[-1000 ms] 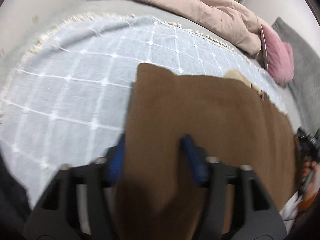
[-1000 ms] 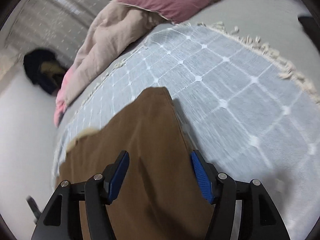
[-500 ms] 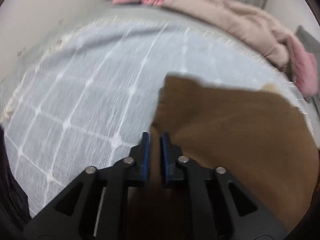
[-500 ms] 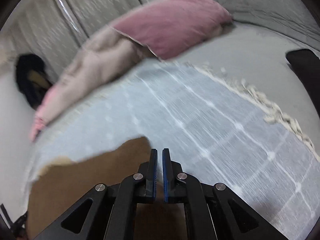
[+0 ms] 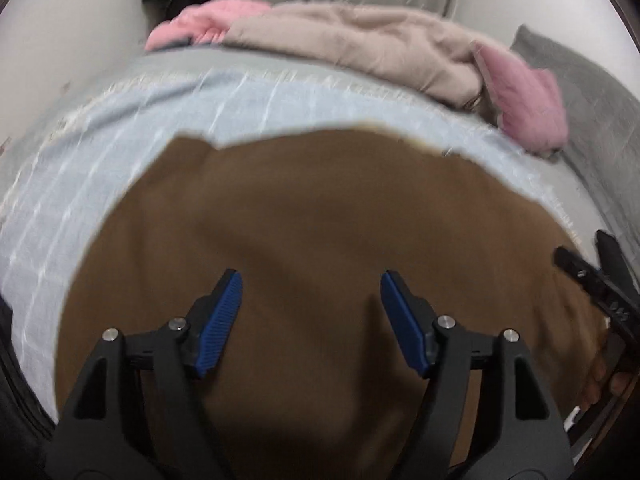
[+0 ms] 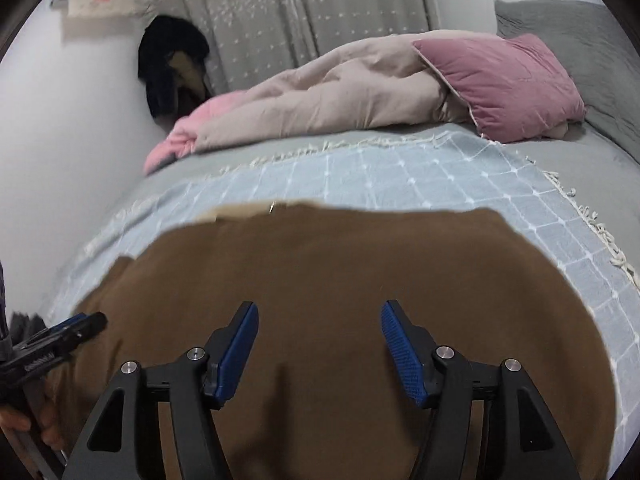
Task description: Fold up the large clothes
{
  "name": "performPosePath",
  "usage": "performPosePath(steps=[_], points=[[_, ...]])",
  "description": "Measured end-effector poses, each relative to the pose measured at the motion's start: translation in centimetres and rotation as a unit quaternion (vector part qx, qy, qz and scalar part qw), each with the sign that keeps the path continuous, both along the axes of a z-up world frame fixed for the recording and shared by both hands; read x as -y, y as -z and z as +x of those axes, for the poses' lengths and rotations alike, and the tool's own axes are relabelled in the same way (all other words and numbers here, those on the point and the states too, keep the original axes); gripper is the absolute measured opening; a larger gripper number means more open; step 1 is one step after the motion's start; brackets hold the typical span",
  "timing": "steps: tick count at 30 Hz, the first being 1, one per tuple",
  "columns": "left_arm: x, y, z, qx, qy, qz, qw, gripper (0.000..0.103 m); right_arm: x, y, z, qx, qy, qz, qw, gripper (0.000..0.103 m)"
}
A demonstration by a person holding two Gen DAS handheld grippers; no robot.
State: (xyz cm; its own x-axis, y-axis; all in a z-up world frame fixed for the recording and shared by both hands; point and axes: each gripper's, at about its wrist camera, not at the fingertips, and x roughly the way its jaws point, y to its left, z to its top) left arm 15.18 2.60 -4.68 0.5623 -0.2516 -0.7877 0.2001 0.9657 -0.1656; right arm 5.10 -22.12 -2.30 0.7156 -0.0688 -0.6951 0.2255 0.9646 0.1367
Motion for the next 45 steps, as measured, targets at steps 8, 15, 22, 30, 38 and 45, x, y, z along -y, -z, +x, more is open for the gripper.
performPosePath(steps=[8,15,22,30,38,45], points=[[-7.7,-1.7,-4.7,0.023,-0.065,0.044,0.9967,0.067,10.1,3.1,-7.1,-0.039,0.18,0.013,0.983,0.064],[-11.4,-3.7,-11.0,-0.043,-0.118,-0.077,0.9891,0.086,7.2,-1.1,-11.0,-0.002,0.139,0.037,0.99,0.067],[-11.0,-1.9,-14.6,-0.105,-0.157,-0.187,0.964,0.093,3.0,-2.7,-10.1,0.009,0.077,0.032,0.996,0.074],[-9.4,3.4,-12.6,-0.118,-0.206,-0.216,0.947,0.094,1.2,-1.9,-9.6,-0.002,0.042,0.029,0.999,0.074],[-9.2,4.9,-10.2,-0.036,-0.246,-0.232,0.9403,0.094,1.0,-1.4,-9.3,-0.004,0.038,0.015,0.999,0.074],[-10.7,5.7,-9.3,0.002,-0.3,-0.273,0.9142,0.055,0.8,-0.6,-8.2,-0.014,0.029,0.034,0.999,0.074]])
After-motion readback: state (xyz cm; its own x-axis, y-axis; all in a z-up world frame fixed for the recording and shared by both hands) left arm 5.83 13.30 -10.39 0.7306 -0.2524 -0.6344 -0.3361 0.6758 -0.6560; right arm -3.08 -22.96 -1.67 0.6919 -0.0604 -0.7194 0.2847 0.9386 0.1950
